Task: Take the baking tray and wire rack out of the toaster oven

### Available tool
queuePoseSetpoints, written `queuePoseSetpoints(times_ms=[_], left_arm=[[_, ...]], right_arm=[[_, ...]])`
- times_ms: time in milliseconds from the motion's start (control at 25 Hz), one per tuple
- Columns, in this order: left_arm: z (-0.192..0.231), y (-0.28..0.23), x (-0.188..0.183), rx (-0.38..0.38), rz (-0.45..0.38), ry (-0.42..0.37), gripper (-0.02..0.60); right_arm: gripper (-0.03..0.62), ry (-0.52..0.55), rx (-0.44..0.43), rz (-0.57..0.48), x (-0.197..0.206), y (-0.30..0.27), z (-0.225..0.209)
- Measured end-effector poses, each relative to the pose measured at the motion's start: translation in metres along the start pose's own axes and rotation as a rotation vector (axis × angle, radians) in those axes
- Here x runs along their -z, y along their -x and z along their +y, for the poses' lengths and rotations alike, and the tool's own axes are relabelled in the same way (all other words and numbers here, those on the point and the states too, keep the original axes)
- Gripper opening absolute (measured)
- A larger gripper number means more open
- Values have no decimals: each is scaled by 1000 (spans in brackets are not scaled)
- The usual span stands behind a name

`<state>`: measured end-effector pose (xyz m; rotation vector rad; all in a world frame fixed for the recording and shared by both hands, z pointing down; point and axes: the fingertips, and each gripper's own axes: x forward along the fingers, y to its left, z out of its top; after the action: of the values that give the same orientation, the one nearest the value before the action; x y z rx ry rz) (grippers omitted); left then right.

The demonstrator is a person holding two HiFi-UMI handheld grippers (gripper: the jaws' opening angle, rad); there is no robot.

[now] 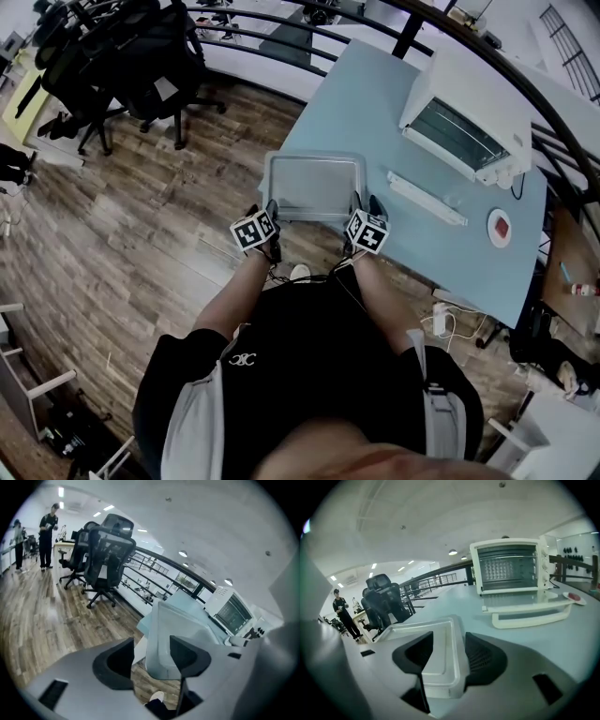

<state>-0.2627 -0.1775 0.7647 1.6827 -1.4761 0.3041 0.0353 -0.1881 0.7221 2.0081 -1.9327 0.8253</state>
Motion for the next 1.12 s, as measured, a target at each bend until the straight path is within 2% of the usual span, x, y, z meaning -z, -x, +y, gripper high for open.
queuePoseSetpoints(times_ms=[80,200,320,360,440,600,880,1120], left_arm=[[-1,6,-13,-2,-38,-97,236],[-4,18,-36,-6,-118,-247,194],[-12,30,-58,11,-197,-330,126],[-16,34,-65,18,-222,-347,80],[-24,43,-79,31,-262,-361,39],[-44,62,-111,59,-332,-354,25],[-100,97,-160,111,-464,-495,18],[-152,102,-169,198,-471,-529,18]], right_arm=[[200,8,-25,-42,-11,3,6],[125,8,-45,-97,-26,8,11],[63,43,-58,-155,-44,14,16],[45,59,-63,-176,-50,17,18],[16,89,-75,-218,-63,23,25],[0,127,-101,-302,-92,37,41],[-2,132,-113,-422,-140,66,54],[-2,101,-76,-503,-171,94,35]])
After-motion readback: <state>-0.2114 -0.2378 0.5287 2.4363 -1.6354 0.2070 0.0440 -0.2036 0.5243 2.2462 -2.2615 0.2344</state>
